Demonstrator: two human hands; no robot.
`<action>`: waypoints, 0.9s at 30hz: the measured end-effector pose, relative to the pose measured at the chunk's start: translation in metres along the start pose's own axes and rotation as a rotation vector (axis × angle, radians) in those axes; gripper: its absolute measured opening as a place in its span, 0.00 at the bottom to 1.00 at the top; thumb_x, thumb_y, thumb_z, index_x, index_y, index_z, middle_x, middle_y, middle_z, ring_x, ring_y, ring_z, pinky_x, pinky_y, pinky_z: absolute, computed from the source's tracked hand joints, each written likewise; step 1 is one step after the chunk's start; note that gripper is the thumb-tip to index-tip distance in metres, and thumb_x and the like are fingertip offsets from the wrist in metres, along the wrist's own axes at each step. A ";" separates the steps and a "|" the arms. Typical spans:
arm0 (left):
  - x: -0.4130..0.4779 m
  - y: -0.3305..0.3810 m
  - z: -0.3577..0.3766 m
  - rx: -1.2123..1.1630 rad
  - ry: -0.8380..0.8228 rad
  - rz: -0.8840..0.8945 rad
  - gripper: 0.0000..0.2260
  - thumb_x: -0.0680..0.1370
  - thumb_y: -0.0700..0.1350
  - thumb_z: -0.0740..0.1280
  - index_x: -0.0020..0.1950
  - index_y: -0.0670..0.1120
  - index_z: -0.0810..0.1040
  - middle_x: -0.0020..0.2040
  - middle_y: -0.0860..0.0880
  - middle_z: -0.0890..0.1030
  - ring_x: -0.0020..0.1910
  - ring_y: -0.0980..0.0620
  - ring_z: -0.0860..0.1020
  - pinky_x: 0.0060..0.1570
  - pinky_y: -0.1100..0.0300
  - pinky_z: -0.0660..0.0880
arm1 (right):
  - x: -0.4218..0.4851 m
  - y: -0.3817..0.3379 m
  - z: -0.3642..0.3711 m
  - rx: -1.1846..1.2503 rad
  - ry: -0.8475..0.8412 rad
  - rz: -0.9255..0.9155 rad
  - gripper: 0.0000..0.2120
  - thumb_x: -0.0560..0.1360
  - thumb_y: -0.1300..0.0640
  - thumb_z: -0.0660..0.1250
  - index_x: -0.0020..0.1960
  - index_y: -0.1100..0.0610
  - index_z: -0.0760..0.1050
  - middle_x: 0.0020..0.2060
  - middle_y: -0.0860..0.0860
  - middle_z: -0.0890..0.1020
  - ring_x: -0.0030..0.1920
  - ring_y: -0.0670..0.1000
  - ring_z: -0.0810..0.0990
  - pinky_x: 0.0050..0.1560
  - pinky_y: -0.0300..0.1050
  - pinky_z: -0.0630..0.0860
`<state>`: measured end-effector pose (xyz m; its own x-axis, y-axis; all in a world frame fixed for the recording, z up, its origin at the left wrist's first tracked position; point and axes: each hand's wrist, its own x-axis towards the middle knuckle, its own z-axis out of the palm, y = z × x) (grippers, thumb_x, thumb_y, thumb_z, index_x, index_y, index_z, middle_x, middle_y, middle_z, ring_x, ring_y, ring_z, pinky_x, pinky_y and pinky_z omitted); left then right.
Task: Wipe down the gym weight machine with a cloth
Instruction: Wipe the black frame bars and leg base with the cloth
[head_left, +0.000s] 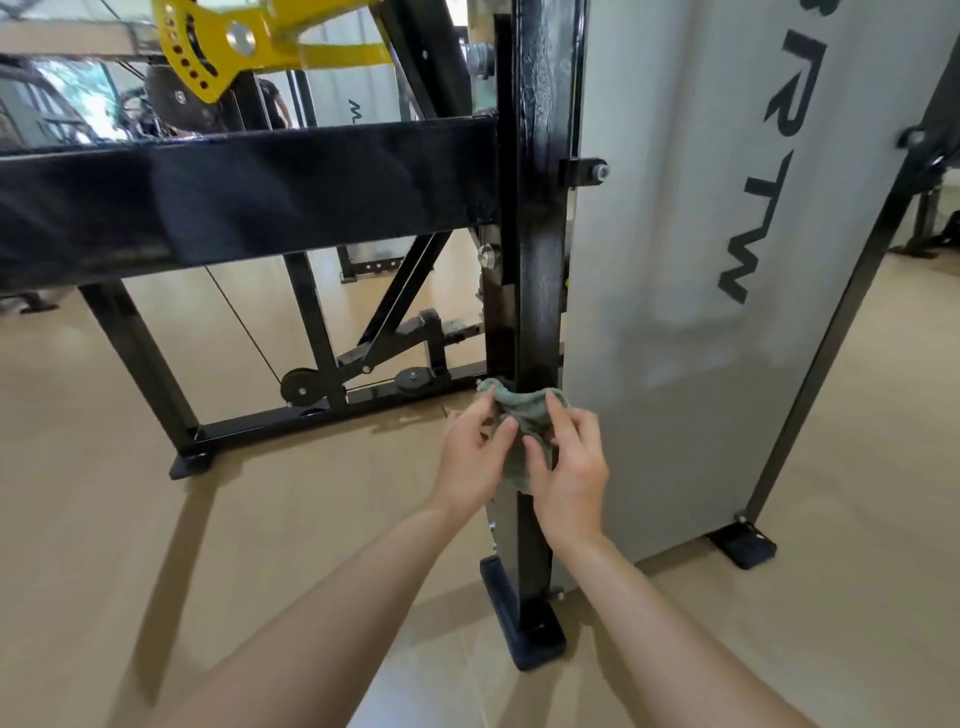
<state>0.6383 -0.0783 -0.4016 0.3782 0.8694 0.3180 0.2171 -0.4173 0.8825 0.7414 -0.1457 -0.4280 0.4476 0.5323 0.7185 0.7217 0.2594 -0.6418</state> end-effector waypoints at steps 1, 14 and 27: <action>0.002 0.005 0.001 -0.008 0.016 0.010 0.19 0.80 0.54 0.64 0.71 0.52 0.75 0.59 0.53 0.82 0.61 0.50 0.78 0.63 0.44 0.77 | 0.008 0.000 -0.001 0.000 0.020 -0.032 0.29 0.76 0.66 0.71 0.75 0.60 0.69 0.56 0.48 0.72 0.54 0.46 0.75 0.59 0.44 0.77; 0.032 0.044 -0.026 -0.124 -0.048 0.134 0.28 0.82 0.46 0.66 0.81 0.48 0.60 0.78 0.49 0.68 0.74 0.56 0.69 0.72 0.51 0.70 | 0.052 -0.014 0.001 -0.075 0.207 -0.270 0.20 0.77 0.64 0.72 0.68 0.65 0.76 0.52 0.63 0.75 0.51 0.58 0.77 0.56 0.44 0.77; -0.030 -0.130 0.026 -0.045 -0.281 -0.302 0.27 0.82 0.44 0.67 0.80 0.44 0.62 0.72 0.50 0.73 0.71 0.55 0.71 0.70 0.58 0.70 | -0.085 0.078 0.025 -0.319 -0.269 0.216 0.13 0.72 0.62 0.76 0.55 0.56 0.79 0.46 0.48 0.81 0.47 0.49 0.80 0.48 0.31 0.65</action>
<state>0.6220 -0.0576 -0.5347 0.5362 0.8421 -0.0589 0.3185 -0.1372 0.9379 0.7459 -0.1505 -0.5462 0.4827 0.7479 0.4556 0.7724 -0.1184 -0.6241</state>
